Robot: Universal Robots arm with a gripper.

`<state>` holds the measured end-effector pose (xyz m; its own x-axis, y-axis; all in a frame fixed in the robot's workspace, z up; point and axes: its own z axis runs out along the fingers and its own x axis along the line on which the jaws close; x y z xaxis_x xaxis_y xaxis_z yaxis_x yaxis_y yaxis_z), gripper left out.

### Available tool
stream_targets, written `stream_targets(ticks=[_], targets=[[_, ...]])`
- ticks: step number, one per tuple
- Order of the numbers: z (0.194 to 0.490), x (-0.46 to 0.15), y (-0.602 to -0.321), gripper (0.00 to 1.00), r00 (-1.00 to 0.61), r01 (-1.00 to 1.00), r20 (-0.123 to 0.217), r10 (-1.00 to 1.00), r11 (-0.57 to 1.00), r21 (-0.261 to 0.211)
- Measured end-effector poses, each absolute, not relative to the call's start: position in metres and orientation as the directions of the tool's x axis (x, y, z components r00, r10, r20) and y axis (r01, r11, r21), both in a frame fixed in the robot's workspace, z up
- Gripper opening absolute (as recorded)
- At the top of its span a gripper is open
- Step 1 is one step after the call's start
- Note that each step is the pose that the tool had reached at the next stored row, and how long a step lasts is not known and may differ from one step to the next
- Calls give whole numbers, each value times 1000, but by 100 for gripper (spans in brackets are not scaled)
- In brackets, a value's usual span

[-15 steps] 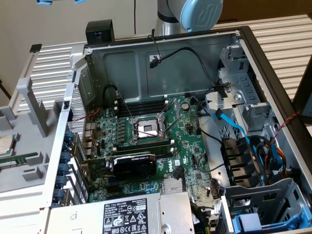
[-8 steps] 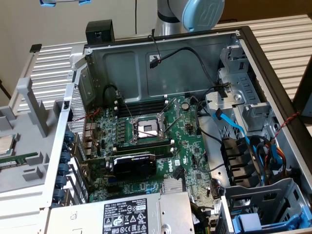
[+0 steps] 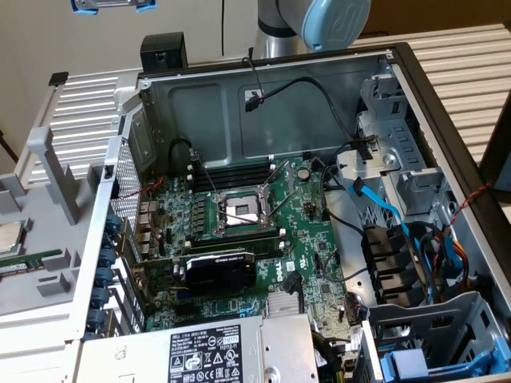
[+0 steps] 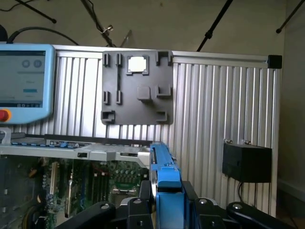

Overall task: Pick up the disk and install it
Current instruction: 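Pick up the disk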

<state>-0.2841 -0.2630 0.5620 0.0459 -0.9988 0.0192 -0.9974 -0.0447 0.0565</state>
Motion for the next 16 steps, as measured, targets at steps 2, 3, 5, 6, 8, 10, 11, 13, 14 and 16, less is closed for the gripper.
stream_targets(ticks=[2, 3, 5, 6, 8, 10, 11, 13, 14, 16], targets=[[562, -281, -266, 36, 46, -997, 19, -999, -45, 56], [562, -280, -268, 36, 46, -997, 19, -999, -45, 56], [562, -278, -271, 36, 46, -997, 19, -999, -45, 57], [562, -277, -273, 36, 46, -997, 19, -999, -45, 57], [562, -275, -277, 36, 46, -997, 19, -999, -45, 56], [562, -273, -281, 36, 46, -997, 18, -999, -45, 57], [562, -272, -283, 36, 46, -997, 18, -999, -45, 56], [562, -269, -286, 36, 46, -997, 18, -999, -45, 56], [562, -268, -288, 36, 46, -997, 17, -999, -45, 56], [562, -265, -292, 36, 46, -997, 17, -999, -45, 56]])
